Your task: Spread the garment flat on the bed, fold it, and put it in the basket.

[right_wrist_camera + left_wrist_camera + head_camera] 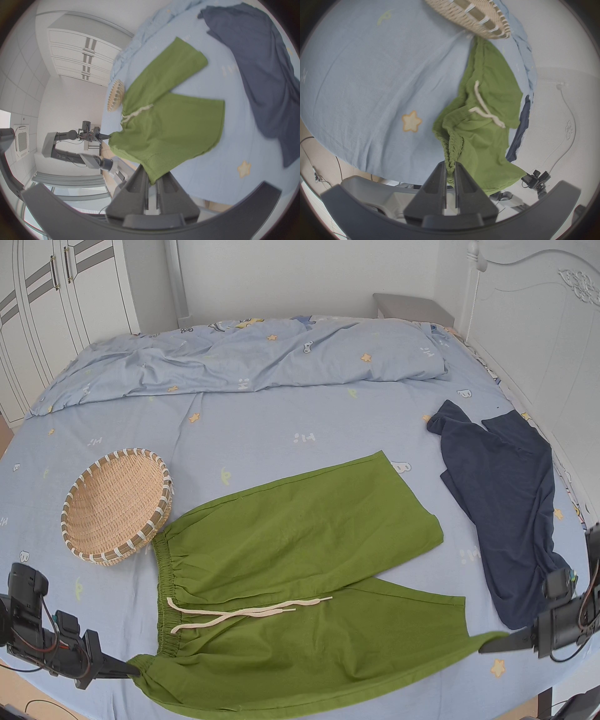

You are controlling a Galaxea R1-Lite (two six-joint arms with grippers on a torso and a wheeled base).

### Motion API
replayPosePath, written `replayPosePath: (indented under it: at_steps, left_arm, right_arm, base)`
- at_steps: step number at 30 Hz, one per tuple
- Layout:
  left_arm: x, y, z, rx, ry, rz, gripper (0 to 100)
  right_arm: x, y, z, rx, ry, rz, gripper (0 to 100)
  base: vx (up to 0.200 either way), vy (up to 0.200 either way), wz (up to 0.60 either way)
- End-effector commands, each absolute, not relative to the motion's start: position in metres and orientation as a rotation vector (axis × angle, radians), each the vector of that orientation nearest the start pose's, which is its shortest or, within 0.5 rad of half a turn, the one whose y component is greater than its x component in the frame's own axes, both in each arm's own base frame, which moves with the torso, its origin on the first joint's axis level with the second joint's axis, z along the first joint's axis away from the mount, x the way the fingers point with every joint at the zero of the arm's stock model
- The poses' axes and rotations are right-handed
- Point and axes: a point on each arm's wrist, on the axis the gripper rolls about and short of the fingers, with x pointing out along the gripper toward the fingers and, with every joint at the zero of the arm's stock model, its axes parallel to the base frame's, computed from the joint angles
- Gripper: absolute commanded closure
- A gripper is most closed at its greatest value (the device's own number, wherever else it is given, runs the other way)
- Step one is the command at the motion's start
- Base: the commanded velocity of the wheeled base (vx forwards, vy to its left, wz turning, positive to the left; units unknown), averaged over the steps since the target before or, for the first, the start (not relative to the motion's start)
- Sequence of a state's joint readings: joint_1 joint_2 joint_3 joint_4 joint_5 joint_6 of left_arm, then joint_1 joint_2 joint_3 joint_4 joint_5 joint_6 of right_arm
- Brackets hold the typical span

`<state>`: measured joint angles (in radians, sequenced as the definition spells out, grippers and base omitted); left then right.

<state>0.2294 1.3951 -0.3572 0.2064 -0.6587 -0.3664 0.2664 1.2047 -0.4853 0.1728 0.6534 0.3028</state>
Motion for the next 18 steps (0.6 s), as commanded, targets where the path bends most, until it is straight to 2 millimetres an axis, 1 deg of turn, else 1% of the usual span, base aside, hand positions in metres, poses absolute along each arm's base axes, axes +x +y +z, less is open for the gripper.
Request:
replayPosePath:
  at_steps: [1,3,4,5,11,12,14,15,16,18]
  left_arm:
    - [0.147,0.008,0.141,-0.879,1.095,-0.225,100]
    - [0.154,0.009,0.146,-0.899,1.086,-0.216,100]
    - [0.154,0.009,0.146,-0.899,1.086,-0.216,100]
    - [0.163,0.011,0.148,-0.91,1.086,-0.208,100]
    - [0.186,0.016,0.152,-0.921,1.088,-0.189,100]
    - [0.186,0.016,0.152,-0.921,1.088,-0.189,100]
    - [0.195,0.019,0.156,-0.922,1.086,-0.18,100]
    - [0.196,0.019,0.157,-0.922,1.086,-0.18,100]
    - [0.201,0.019,0.161,-0.919,1.086,-0.183,100]
    - [0.205,0.02,0.164,-0.917,1.086,-0.185,100]
  right_arm:
    - [0.162,0.052,0.184,0.446,0.95,0.705,100]
    - [0.174,0.054,0.189,0.446,0.943,0.703,100]
    - [0.174,0.054,0.189,0.446,0.943,0.703,100]
    - [0.189,0.055,0.192,0.448,0.939,0.693,100]
    - [0.234,0.062,0.202,0.45,0.918,0.687,100]
    - [0.234,0.062,0.202,0.45,0.918,0.687,100]
    - [0.252,0.064,0.206,0.449,0.9,0.687,100]
    - [0.254,0.064,0.207,0.449,0.898,0.687,100]
    - [0.262,0.066,0.212,0.443,0.877,0.693,100]
    - [0.27,0.068,0.217,0.438,0.858,0.699,100]
  base:
    - [0.0,0.0,0.0]
    - [0.0,0.0,0.0]
    - [0.0,0.0,0.0]
    - [0.0,0.0,0.0]
    - [0.0,0.0,0.0]
    - [0.0,0.0,0.0]
    - [0.0,0.0,0.0]
    - [0.0,0.0,0.0]
    - [0.0,0.0,0.0]
    - [0.0,0.0,0.0]
